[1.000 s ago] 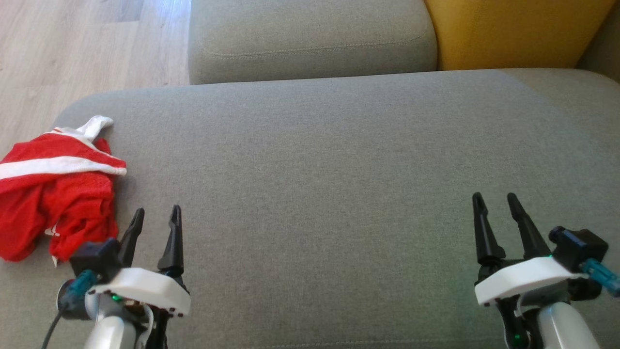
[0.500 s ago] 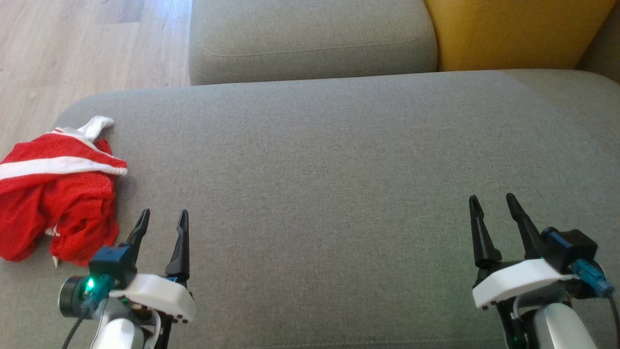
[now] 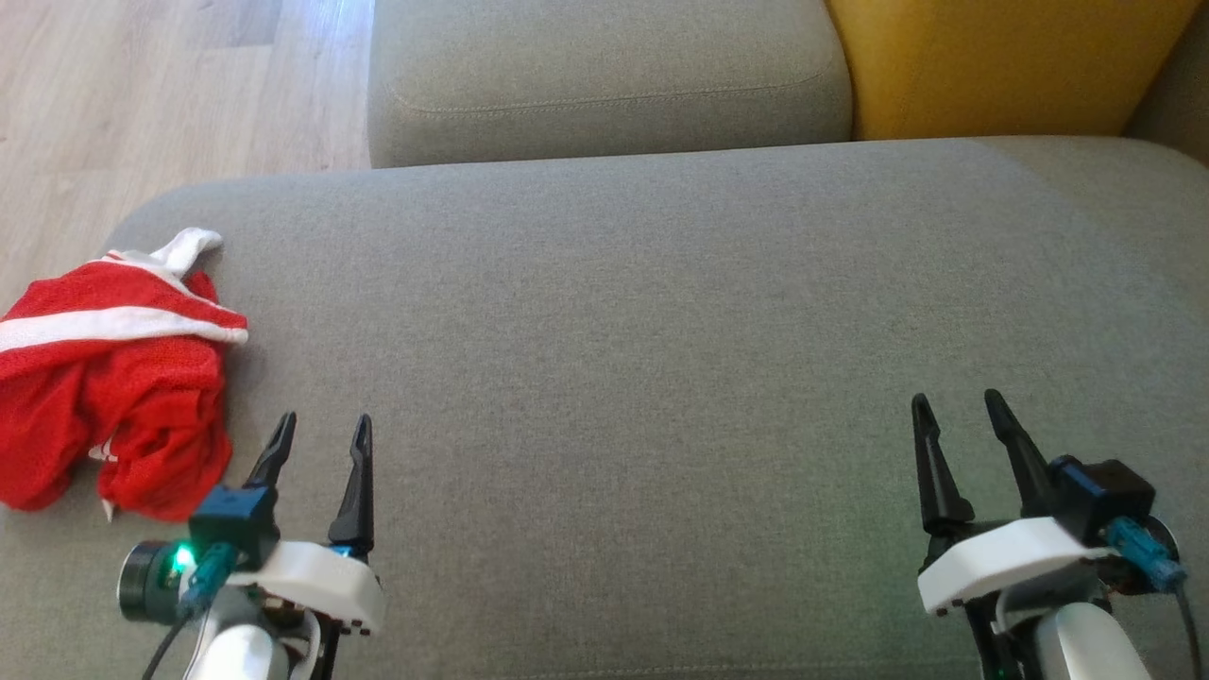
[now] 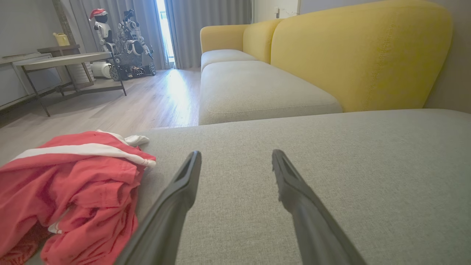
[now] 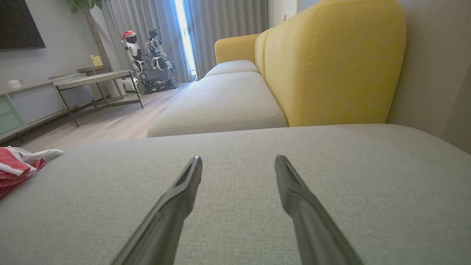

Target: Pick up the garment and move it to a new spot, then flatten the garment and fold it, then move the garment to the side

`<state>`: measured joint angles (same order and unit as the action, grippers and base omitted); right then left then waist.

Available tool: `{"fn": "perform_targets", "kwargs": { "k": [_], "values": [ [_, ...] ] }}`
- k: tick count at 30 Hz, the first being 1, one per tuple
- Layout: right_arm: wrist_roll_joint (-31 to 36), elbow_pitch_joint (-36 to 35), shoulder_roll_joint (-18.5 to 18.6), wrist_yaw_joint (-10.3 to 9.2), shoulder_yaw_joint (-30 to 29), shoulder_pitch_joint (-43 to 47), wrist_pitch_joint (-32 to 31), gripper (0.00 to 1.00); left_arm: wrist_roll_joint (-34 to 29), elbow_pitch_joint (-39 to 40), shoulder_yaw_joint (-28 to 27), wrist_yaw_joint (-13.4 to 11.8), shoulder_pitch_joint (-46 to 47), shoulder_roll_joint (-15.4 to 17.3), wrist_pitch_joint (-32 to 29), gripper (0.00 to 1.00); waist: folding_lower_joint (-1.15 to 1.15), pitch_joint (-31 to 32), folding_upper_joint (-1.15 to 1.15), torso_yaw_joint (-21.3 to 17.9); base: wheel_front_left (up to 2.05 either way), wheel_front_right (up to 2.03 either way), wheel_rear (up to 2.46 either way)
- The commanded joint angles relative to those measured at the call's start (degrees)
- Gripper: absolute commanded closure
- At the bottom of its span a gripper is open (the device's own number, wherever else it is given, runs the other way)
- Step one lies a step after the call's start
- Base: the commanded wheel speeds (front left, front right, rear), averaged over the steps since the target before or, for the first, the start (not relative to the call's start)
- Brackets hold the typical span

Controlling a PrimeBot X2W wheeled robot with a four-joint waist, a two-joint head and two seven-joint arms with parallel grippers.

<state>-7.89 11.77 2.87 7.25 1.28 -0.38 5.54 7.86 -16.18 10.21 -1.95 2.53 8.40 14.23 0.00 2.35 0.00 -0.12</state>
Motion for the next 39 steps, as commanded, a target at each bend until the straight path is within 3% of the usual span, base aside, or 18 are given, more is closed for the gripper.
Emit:
{"fn": "perform_targets", "kwargs": {
  "k": [1,27,32,39],
  "values": [
    [-0.93,-1.72,0.2,0.24,1.11,-1.76,0.49,0.0,0.73,1.37,-2.8,0.22,2.78,0.11,0.77,0.0,0.0,0.0,0.0,0.03,0.0,0.0,0.0],
    [-0.72,-2.12,0.03,0.24,0.53,-1.68,0.07,0.0,0.36,-0.11,-3.72,0.84,3.36,-0.64,0.77,0.0,0.0,-0.39,0.0,0.6,0.0,0.0,0.0],
    [-0.38,-3.79,0.02,0.24,0.29,-1.28,-0.47,0.0,0.54,0.05,-4.31,0.59,4.07,-0.92,0.77,0.0,0.0,-0.41,0.0,3.25,0.0,0.0,0.0],
    [-0.48,-6.32,0.01,0.24,1.57,-0.83,-1.5,0.0,0.66,0.15,-5.44,0.53,4.8,-0.58,0.77,0.0,0.0,-0.45,0.0,10.08,0.0,0.0,0.0]
  ]
}}
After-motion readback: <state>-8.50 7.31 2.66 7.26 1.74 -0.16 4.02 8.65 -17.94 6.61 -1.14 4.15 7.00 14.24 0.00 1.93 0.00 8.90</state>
